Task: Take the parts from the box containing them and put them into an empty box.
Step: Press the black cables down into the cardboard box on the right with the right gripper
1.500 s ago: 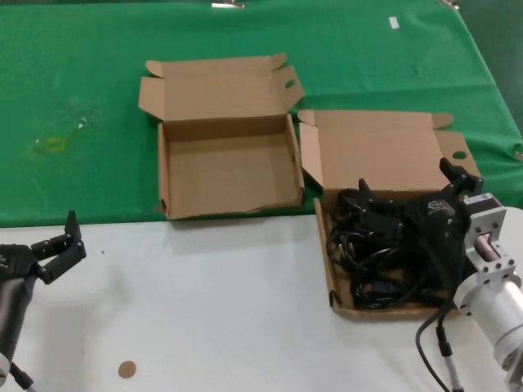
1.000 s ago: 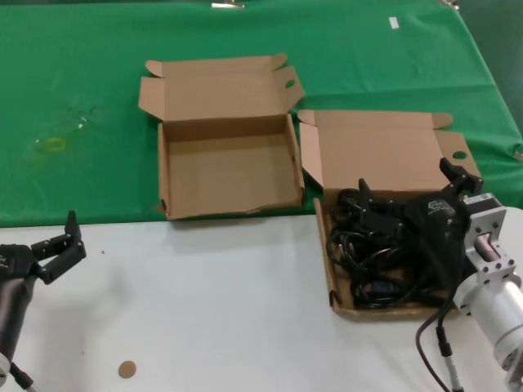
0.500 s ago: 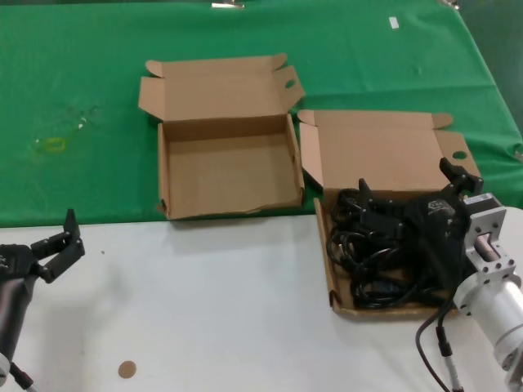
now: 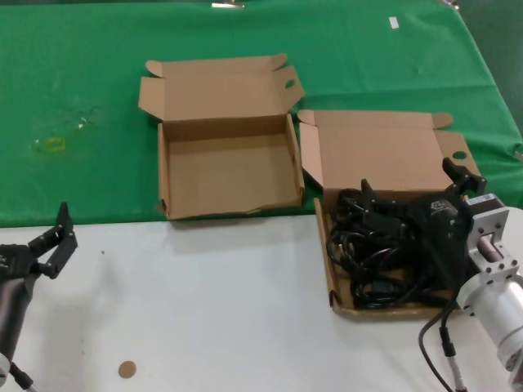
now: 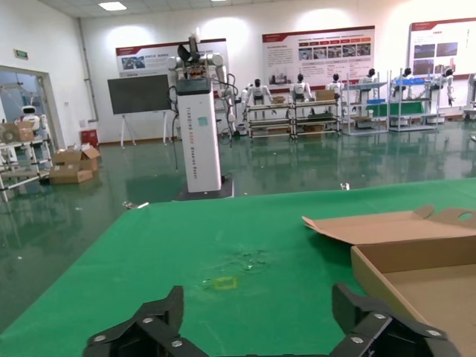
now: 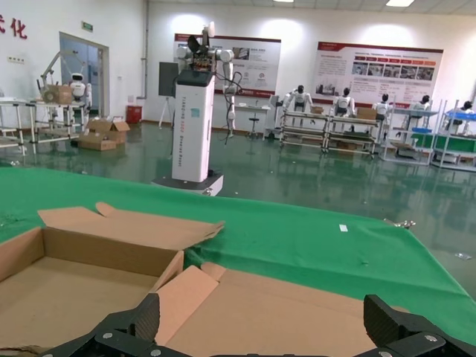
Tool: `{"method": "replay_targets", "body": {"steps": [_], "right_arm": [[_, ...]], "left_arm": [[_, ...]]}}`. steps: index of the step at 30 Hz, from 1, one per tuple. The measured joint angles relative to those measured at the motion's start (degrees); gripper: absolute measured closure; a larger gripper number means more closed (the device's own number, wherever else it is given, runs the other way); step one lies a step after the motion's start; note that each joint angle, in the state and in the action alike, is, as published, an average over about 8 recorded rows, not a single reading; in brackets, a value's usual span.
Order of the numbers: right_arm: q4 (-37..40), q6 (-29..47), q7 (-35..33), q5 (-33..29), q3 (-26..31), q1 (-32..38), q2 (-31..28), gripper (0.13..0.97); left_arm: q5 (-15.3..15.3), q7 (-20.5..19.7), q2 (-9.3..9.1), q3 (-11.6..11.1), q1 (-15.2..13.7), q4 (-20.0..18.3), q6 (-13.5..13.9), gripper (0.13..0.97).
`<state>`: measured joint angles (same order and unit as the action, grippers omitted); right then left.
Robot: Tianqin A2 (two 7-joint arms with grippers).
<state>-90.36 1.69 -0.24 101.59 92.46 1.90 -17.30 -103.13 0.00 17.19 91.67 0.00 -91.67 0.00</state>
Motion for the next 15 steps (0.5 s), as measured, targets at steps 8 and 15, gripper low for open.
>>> {"method": "replay_targets", "body": {"steps": [8,15], "right_arm": [[-0.8,-2.4,0.7,2.5,4.2,0.5,-5.2,0.129],[-3.5,-8.3,-0.9,13.3,15.6,3.7,-18.7,0.129]], "left_arm": [[0.0,0.0,0.00,0.0,0.0,0.0,0.0,0.510],[0.0,0.0,0.00,0.0,0.0,0.0,0.0,0.588]]}}
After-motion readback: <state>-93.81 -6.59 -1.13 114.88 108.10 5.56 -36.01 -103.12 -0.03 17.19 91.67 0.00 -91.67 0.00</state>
